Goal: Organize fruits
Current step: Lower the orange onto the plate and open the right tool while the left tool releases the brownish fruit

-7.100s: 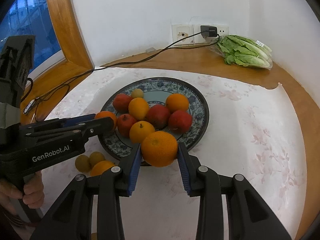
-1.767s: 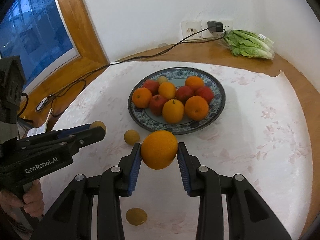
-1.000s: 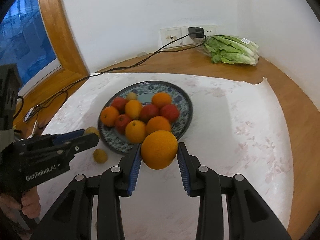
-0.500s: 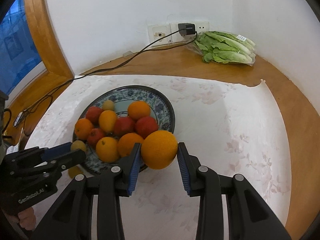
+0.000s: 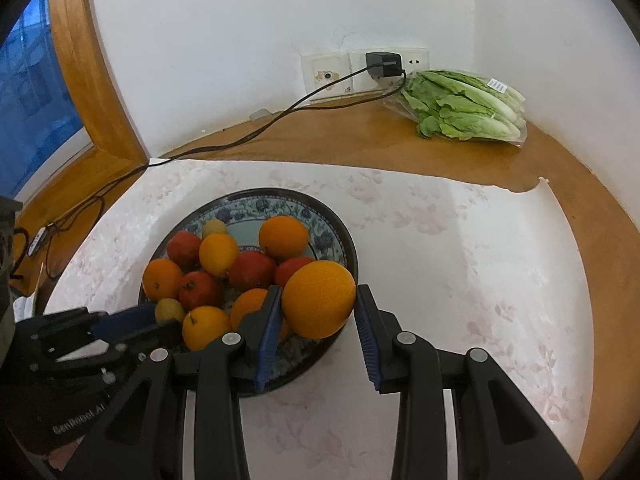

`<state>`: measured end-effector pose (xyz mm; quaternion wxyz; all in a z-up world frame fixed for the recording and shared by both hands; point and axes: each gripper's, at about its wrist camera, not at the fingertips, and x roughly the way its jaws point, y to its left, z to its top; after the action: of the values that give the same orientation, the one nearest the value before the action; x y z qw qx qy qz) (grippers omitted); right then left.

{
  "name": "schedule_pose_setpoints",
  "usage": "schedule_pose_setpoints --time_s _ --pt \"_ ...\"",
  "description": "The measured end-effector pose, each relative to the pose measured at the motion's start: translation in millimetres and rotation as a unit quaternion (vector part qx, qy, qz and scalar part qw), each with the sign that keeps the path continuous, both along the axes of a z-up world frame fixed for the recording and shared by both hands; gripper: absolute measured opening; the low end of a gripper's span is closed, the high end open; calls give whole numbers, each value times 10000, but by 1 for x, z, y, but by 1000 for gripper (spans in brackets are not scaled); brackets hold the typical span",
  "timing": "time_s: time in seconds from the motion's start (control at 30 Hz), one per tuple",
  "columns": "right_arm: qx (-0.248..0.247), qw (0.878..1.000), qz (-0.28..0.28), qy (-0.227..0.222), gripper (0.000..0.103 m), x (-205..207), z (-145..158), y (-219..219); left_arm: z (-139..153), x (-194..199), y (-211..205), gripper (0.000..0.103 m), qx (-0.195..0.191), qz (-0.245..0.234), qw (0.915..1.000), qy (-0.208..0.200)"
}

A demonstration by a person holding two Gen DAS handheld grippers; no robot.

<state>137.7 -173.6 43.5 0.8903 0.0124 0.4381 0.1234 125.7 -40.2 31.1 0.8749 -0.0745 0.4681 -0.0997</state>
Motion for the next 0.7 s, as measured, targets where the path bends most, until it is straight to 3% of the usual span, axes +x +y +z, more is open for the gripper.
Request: schedule_pose_setpoints --time_s 0.27,0.7 --pt "119 9999 1 35 37 14 0 2 -1 0 -1 29 13 -21 10000 -18" --pt "-165 9998 46 58 37 46 -5 14 -1 2 -3 29 17 -38 10000 -13"
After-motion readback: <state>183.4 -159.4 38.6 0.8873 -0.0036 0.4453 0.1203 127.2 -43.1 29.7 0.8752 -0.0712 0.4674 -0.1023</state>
